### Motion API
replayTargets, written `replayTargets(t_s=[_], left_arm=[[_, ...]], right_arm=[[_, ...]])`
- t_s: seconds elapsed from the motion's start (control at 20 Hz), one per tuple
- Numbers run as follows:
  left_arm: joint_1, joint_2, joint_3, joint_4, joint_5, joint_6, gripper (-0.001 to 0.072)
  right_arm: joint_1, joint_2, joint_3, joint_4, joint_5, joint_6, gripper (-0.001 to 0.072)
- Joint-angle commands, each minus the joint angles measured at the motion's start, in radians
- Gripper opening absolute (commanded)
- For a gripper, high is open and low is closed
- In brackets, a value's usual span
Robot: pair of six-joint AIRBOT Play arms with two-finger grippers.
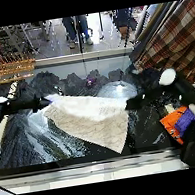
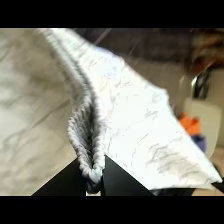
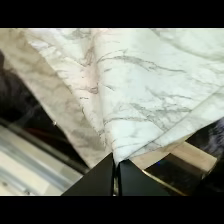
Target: Fold the clothes and pants, and hang the long-sleeved shirts on hangers.
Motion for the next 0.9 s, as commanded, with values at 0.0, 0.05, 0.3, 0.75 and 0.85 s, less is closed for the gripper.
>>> replayTargets(t_s=[0.0, 0.05, 0.3, 0.75, 0.85], left_arm=[[0.031, -0.002, 0.002, 0.283, -0.223, -0.003, 0.0021], [0.027, -0.002, 0.002, 0.360, -0.237, -0.003, 0.0021], [0.024, -0.004, 0.002, 0.502, -0.244, -0.002, 0.0021], [0.024, 0.000, 0.097, -0.105, -0.002, 0.003, 0.0021], [0.023, 0.000, 0.158, -0.221, 0.083, 0.000, 0.0021]], right_arm=[[0.150, 0.150, -0.252, 0.018, 0.048, 0.072, 0.0011], [0.185, 0.169, -0.332, 0.019, 0.035, 0.090, 0.0011], [0.302, 0.142, -0.520, 0.071, -0.020, 0.066, 0.0011], [-0.101, 0.141, -0.117, -0.089, -0.395, 0.095, 0.0012], [-0.198, 0.140, 0.005, -0.059, -0.434, 0.089, 0.0011]])
